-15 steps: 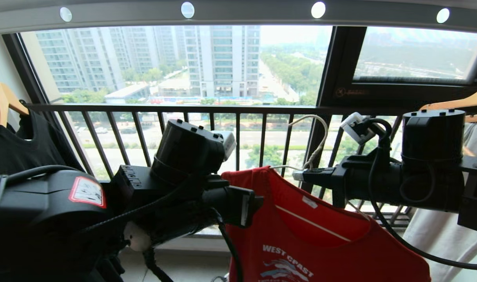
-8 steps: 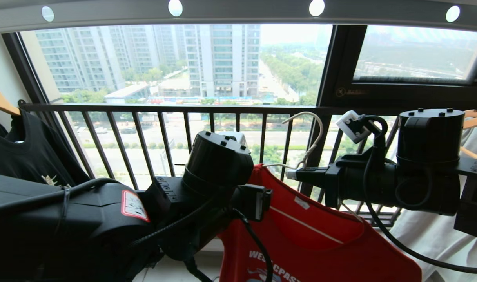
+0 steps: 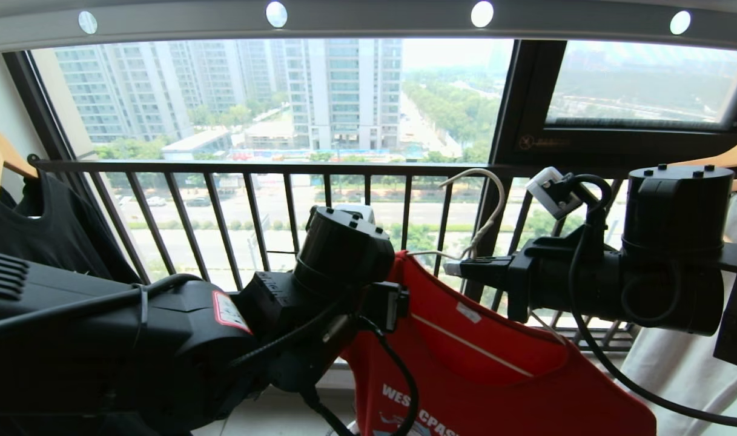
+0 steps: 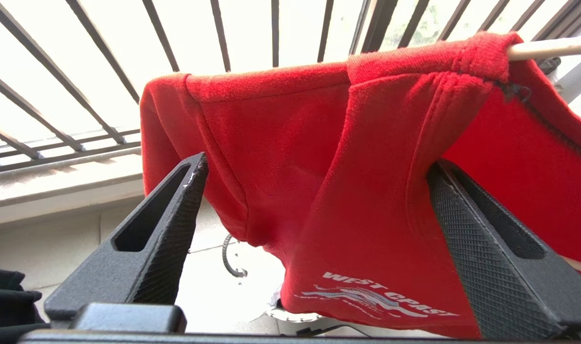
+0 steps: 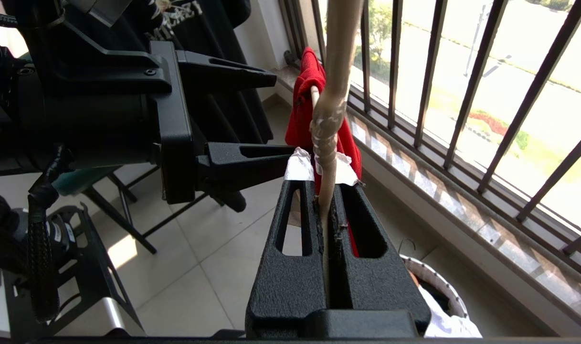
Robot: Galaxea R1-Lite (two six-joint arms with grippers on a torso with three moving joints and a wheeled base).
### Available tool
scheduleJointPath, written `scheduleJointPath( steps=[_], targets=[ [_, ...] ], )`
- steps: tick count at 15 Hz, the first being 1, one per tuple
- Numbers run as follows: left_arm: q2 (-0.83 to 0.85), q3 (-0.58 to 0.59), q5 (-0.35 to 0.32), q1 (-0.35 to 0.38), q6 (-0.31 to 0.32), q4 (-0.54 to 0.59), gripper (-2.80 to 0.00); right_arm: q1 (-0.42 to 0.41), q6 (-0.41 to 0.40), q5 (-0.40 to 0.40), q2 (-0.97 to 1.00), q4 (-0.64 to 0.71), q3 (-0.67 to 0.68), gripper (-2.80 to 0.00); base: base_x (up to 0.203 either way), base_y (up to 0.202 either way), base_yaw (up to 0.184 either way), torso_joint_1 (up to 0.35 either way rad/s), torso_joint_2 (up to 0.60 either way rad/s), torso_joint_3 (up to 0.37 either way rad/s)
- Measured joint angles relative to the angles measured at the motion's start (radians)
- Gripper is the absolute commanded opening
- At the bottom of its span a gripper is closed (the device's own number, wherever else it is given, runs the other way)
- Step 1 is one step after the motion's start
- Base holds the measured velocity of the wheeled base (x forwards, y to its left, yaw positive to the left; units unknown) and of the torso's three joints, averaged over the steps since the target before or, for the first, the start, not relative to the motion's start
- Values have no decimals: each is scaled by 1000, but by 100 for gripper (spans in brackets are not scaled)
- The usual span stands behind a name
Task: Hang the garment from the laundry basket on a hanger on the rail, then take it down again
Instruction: Take the clothes off the clothes rack
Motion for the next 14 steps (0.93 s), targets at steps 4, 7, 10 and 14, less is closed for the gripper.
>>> scheduleJointPath(
  steps=[4,7,10,14],
  targets=[
    [9,-1,0,6,0,-44,0,10,0,0,-8,0,6,-280,0,0,0,0,0,0],
    [13,1,0,7,1,-44,0,20,-1,0,-14,0,7,-280,0,0,0,0,0,0],
    [24,1,0,13,3,-44,0,21,-2,0,-21,0,9,-280,0,0,0,0,0,0],
    [23,0,2,46,30,-50,0,14,-3,-2,-23,-2,9,-280,0,0,0,0,0,0]
  ],
)
